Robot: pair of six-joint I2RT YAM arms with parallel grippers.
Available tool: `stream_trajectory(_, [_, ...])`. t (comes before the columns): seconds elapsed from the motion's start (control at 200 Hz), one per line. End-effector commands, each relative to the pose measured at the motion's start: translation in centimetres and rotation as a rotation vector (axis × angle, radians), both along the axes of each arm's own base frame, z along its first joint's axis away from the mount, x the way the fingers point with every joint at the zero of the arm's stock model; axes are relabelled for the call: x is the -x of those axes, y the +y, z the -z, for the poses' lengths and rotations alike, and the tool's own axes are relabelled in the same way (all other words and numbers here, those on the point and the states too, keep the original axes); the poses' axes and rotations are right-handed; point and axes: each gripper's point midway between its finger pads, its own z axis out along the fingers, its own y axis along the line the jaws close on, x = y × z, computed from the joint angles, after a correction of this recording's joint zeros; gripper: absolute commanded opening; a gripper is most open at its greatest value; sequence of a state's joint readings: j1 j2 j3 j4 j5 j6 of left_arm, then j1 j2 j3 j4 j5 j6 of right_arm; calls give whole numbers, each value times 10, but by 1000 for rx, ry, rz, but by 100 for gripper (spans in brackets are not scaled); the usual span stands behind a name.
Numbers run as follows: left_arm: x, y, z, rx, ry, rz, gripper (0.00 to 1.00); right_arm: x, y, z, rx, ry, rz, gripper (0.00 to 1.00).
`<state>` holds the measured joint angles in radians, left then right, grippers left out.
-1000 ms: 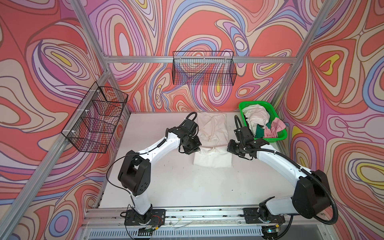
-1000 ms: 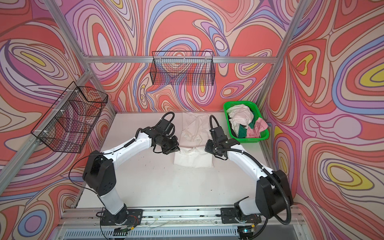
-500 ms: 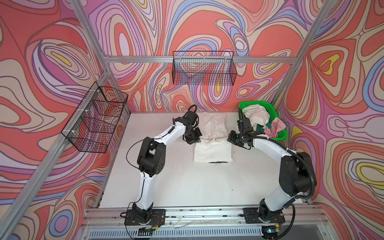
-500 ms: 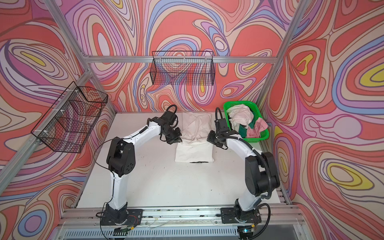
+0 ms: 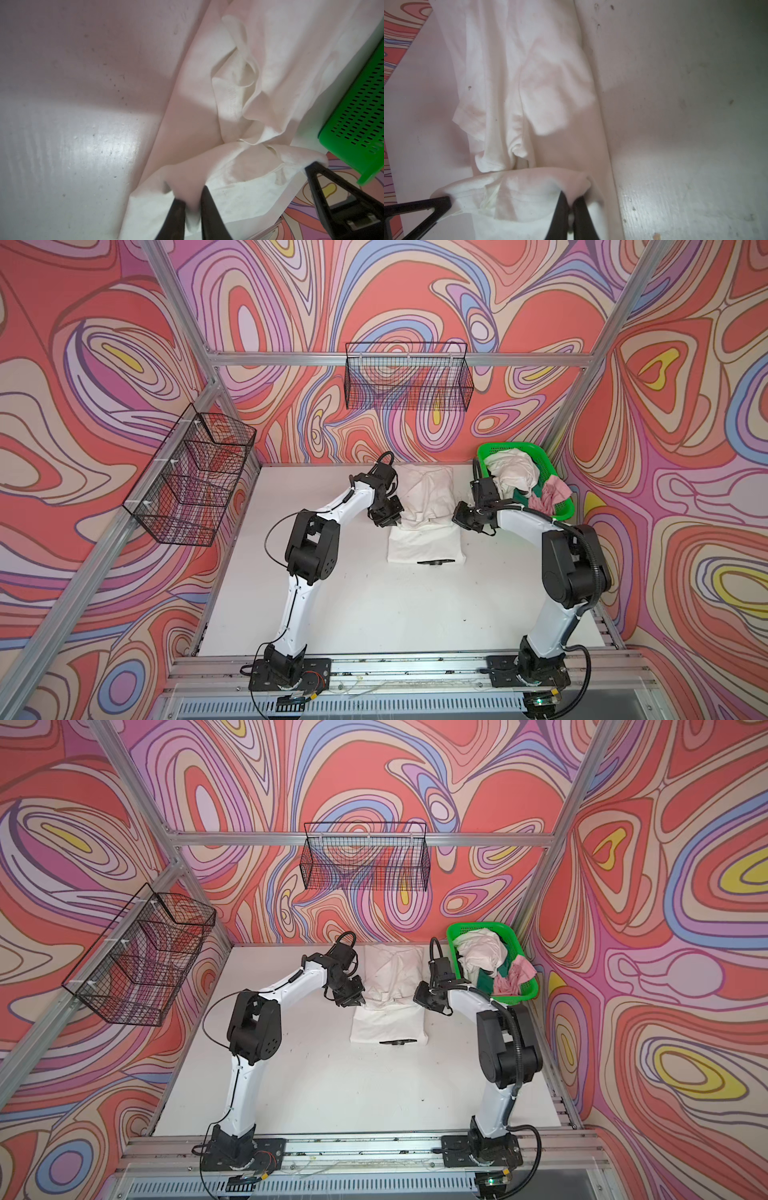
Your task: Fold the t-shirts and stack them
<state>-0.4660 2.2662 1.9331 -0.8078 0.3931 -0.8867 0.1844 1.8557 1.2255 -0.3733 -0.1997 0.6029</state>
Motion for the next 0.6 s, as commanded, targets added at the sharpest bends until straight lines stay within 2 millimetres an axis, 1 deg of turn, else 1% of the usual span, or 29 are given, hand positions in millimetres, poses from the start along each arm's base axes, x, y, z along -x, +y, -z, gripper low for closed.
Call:
stream_trajectory(0.0, [-6, 5, 3, -11, 12, -16, 36, -13, -4, 1, 16, -24, 7, 0])
stream_trajectory(0.08, [-10, 7, -1, -9, 3, -27, 46, -15, -4, 5, 20, -20, 7, 0])
stream_trajectory(0.145, [-14, 7, -9, 10, -10, -31, 47, -18, -3, 1, 17, -28, 7, 0])
stream_trajectory(0.175, [-16, 7, -13, 14, -19, -36, 47, -21, -3, -4, 19, -39, 9, 7])
stream_trajectory(0.225, [-21, 9, -22, 23, -39, -46, 52, -25, -3, -11, 18, -59, 8, 19])
stream_trajectory(0.32, [-30, 14, -35, 46, -62, -77, 60, -33, -4, -23, 25, -79, 13, 31])
stream_trajectory(0.431, [-37, 16, -51, 91, -73, -101, 66, -38, -5, -41, 38, -110, 5, 39])
stream_trajectory(0.521, [-38, 19, -72, 113, -115, -99, 73, -34, -3, -59, 25, -152, -3, 41])
stream_trajectory(0.546, [-36, 20, -78, 115, -132, -94, 75, -31, -2, -64, 11, -165, -4, 42])
stream_trajectory(0.596, [-34, 24, -87, 116, -160, -89, 79, -24, 10, -71, -47, -184, -34, 42])
